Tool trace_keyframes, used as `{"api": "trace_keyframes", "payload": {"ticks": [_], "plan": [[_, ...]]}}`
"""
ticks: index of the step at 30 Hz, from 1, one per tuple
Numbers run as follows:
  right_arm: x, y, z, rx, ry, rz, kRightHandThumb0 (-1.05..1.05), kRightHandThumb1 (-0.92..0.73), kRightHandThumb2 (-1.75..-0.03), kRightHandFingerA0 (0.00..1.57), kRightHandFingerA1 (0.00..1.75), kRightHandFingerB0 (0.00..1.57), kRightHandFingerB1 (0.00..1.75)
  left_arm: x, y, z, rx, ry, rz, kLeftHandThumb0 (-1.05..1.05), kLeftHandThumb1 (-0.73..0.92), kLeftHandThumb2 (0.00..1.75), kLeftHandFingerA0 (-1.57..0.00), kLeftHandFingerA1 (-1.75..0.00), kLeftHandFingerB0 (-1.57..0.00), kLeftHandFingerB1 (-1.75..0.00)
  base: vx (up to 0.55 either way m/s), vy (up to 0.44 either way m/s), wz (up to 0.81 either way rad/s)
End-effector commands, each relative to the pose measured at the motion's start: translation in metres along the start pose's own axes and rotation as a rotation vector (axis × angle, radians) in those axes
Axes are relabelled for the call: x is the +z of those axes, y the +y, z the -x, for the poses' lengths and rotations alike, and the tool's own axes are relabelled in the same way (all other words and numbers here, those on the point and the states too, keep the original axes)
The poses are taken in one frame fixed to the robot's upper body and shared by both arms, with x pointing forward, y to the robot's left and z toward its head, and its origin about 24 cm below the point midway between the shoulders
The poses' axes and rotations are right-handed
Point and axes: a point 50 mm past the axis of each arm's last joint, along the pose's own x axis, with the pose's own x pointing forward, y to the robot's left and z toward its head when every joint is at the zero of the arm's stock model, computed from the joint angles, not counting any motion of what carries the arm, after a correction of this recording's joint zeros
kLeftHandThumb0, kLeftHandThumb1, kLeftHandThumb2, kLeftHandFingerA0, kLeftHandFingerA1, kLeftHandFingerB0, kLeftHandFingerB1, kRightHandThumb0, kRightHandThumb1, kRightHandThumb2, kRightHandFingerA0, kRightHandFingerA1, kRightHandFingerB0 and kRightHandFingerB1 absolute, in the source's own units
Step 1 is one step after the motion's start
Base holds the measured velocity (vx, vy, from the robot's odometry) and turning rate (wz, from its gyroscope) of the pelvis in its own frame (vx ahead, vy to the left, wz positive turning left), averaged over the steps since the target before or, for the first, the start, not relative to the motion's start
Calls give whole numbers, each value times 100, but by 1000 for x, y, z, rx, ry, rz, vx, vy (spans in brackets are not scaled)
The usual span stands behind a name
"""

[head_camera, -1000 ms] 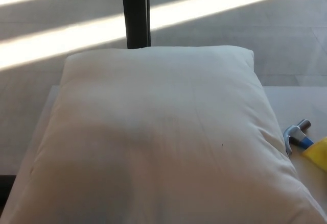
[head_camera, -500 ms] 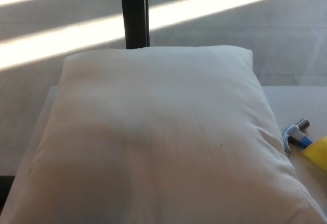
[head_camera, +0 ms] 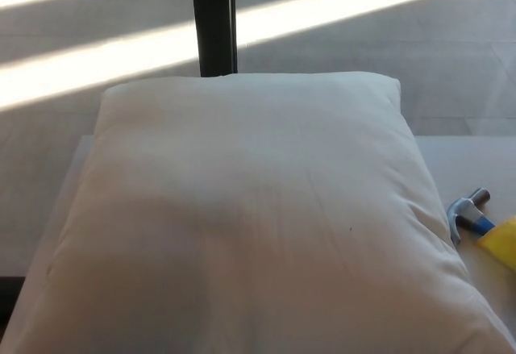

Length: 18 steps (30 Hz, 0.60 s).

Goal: A hammer is kept on the right hand side and a pillow is kept on the left hand side on the desk infront of the robot and the robot uses its right hand to pick up the hammer and makes a downward swinging motion to hit the pillow

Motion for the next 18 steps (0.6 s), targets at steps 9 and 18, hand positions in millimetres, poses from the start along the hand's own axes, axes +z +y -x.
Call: {"api": "trace_keyframes", "payload": {"ticks": [9,18], "plan": [[6,20,-5,-7,5,148,-75,-70,-62,24,51,31,31,2,2,1,-3,-27,-18,-65,63,102,-54,-64,-37,-57,0,0,0],[7,47,-2,167,30,341,-83,-58,-97,1,41,9,39,4,0,0,-5,-34,-12,-68,81,64,-61,-54,-43,-45,0,0,0]]}}
